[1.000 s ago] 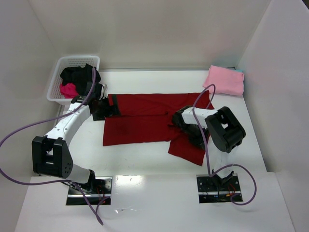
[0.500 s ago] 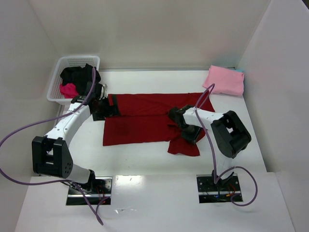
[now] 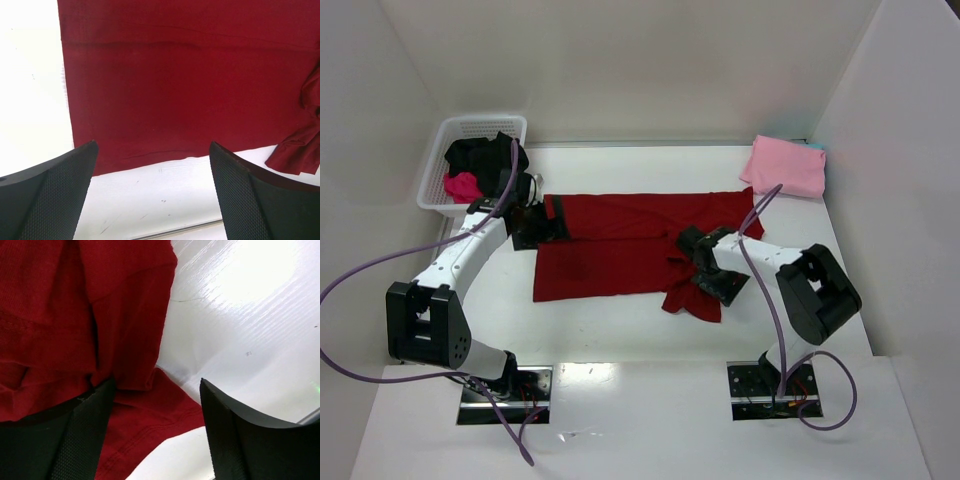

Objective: Fold and stack the t-shirts
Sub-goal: Grap the side of the flattened tshirt closest away from the robot with both arms

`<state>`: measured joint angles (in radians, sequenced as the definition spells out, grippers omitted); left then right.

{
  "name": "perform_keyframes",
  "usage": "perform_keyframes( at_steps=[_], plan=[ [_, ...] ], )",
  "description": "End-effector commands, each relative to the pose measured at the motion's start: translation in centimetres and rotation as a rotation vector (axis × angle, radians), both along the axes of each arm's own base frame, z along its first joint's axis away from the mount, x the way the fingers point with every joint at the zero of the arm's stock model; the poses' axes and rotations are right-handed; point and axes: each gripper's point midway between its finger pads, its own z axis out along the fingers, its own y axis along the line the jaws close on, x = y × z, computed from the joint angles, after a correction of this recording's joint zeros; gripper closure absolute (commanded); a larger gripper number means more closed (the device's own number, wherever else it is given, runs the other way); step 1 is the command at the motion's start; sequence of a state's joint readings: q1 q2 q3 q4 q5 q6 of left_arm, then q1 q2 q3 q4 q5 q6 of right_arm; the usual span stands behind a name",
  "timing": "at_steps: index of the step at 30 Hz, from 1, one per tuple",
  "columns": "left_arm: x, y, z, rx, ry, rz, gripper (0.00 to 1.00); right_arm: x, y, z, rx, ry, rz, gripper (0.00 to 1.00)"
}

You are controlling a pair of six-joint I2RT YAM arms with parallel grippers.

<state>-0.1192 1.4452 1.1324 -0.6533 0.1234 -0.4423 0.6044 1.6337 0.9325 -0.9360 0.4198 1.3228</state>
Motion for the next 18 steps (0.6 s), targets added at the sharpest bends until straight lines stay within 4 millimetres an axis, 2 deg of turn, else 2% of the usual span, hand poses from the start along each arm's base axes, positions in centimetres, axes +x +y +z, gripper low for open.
perform_keyframes(
  at_steps=[1, 2, 7, 9, 10, 14, 18],
  plan=[
    [0.7, -0.2, 2.2, -0.016, -0.059, -0.031, 0.01, 0.0, 1.3, -0.5, 0.08, -0.036, -0.019, 0.27],
    [0.6, -0.2, 2.5, -0.016, -0.069, -0.031, 0.01, -0.1, 1.3, -0.8, 0.081, -0.038, -0.019, 0.28],
    [0.5, -0.1, 2.4, -0.008, -0.06, -0.026, 0.01, 0.2, 1.5, -1.0, 0.09, -0.05, -0.007, 0.63],
    [0.3, 0.0, 2.3, -0.007, -0.051, -0.026, 0.01, -0.1, 1.3, -1.2, 0.084, -0.041, -0.007, 0.7],
    [0.5, 0.1, 2.6, 0.0, -0.061, -0.021, 0.01, -0.1, 1.3, -1.2, 0.085, -0.044, -0.015, 0.81],
    [0.1, 0.3, 2.6, 0.004, -0.049, -0.009, 0.01, -0.9, 0.7, -0.7, 0.065, -0.017, -0.035, 0.97],
    [-0.2, 0.4, 3.0, 0.007, -0.048, 0.004, 0.01, -1.4, 0.1, 1.8, 0.05, -0.02, -0.047, 1.0]
  ],
)
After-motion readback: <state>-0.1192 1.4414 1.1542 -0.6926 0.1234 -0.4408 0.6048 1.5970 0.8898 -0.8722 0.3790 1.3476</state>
